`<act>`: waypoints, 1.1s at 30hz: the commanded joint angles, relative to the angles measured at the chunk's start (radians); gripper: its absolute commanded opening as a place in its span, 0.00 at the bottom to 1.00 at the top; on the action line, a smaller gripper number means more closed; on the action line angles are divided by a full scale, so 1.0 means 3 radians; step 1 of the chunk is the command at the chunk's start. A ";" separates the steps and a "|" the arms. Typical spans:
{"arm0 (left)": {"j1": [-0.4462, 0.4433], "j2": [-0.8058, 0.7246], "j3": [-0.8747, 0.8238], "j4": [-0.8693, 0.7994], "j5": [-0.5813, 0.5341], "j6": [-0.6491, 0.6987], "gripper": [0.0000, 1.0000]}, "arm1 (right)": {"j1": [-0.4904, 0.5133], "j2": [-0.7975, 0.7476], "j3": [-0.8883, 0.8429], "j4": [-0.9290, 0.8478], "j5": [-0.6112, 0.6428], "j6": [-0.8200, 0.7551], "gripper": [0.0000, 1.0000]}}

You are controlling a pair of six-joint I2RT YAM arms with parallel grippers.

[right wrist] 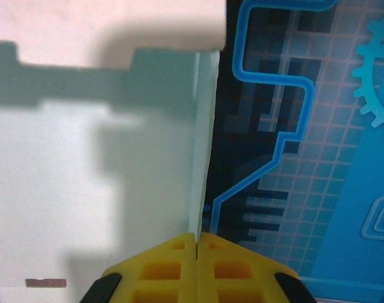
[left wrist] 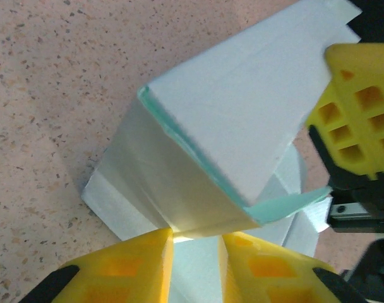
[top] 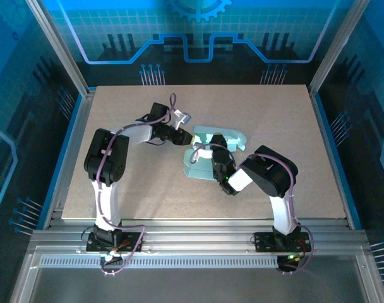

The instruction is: Fold the paper box

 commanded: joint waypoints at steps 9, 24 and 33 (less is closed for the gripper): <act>-0.0198 -0.0462 -0.0911 0.1813 -0.0736 -0.0483 0.25 | 0.0045 -0.0144 -0.0043 -0.0008 0.0010 0.0125 0.00; -0.0366 -0.0576 -0.1523 0.2934 -0.1161 -0.1217 0.30 | 0.0100 -0.0397 -0.0127 -0.0389 -0.0095 0.0445 0.00; -0.0427 -0.0566 -0.1900 0.3363 -0.1370 -0.1519 0.29 | 0.0180 -0.0464 -0.0161 -0.0579 -0.0097 0.0584 0.00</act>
